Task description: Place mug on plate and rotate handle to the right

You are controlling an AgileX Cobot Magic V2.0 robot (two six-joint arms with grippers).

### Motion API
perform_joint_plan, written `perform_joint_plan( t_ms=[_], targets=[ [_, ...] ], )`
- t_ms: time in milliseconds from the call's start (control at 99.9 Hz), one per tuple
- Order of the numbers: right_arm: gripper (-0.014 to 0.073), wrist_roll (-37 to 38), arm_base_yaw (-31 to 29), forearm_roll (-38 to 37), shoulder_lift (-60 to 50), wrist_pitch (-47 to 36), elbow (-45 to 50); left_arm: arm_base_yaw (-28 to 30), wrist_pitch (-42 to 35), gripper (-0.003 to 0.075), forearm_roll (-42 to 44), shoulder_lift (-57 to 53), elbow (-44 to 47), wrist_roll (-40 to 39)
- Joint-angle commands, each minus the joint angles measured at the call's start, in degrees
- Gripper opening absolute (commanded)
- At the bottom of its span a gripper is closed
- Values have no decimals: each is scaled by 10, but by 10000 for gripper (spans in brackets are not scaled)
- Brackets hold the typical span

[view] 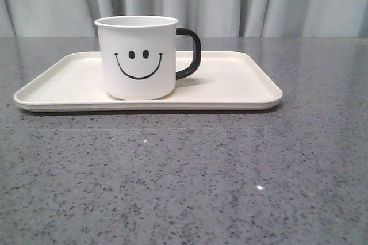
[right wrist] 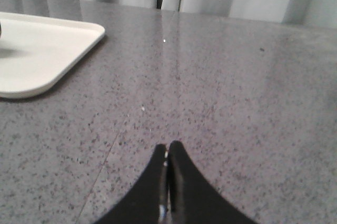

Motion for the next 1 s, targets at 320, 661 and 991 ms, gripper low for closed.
perform_joint_plan(
  t_ms=[320,661,991],
  targets=[
    [-59,237,-3,-209,-10,-52,13,2,-43,-20,1,-17,6,0],
    [-59,265,-3,-234,-10,-57,13,2,-43,-20,1,-17,6,0],
    [-59,265,-3,-242,-10,-46,13,2,-43,-20,1,-17,6,0]
  ],
)
